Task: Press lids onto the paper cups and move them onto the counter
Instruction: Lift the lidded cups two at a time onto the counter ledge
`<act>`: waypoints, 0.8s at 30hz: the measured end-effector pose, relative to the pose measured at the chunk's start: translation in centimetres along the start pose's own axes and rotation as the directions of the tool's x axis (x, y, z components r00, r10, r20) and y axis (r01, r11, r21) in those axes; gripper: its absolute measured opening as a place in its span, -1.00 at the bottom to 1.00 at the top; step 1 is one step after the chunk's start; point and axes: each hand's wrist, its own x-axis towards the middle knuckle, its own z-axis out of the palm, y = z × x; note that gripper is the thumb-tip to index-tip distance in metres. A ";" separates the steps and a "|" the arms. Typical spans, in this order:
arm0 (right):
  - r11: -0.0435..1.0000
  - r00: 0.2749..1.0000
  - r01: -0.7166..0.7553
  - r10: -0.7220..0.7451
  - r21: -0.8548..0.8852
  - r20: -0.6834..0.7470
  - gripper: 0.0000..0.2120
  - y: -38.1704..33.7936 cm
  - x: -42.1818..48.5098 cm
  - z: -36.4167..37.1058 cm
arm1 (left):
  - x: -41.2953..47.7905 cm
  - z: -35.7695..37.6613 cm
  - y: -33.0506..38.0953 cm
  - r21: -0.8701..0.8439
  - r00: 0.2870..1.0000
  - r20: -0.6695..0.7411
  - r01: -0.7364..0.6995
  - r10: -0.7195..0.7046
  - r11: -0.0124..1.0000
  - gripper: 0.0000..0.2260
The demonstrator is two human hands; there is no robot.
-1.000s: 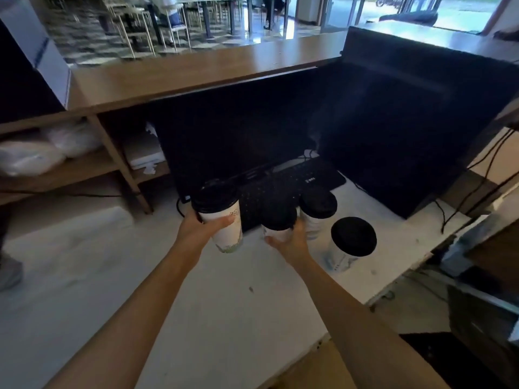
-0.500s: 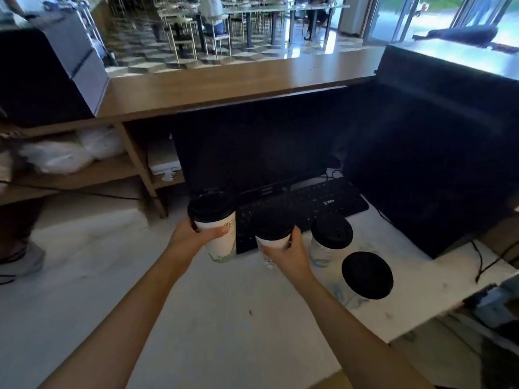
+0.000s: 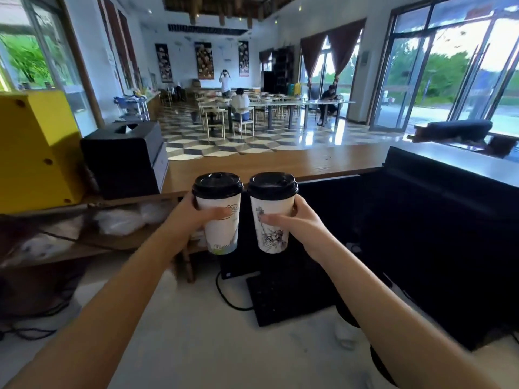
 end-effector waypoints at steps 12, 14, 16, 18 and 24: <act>0.995 0.989 0.093 -0.088 -0.034 0.117 -0.46 -10.6 12.6 2.1 | 8.3 -3.7 10.3 -0.031 0.987 -0.079 -0.142 0.140 0.989 -0.56; 0.996 0.989 0.094 -0.093 -0.003 0.117 -0.53 -10.4 15.0 2.6 | 10.3 -4.5 10.0 -0.045 0.982 -0.120 -0.153 0.147 0.987 -0.62; 0.996 0.991 0.081 -0.084 0.030 0.102 -0.53 -9.3 17.5 3.2 | 12.2 -5.2 9.1 -0.075 0.974 -0.178 -0.154 0.138 0.985 -0.66; 0.998 0.997 0.045 -0.048 0.052 0.063 -0.39 -7.8 19.9 3.8 | 13.9 -5.7 7.8 -0.082 0.967 -0.222 -0.146 0.125 0.986 -0.65; 0.998 1.000 0.012 -0.011 0.067 -0.025 -0.35 -3.1 24.6 4.9 | 17.7 -6.6 3.8 -0.094 0.931 -0.356 -0.120 0.080 0.988 -0.65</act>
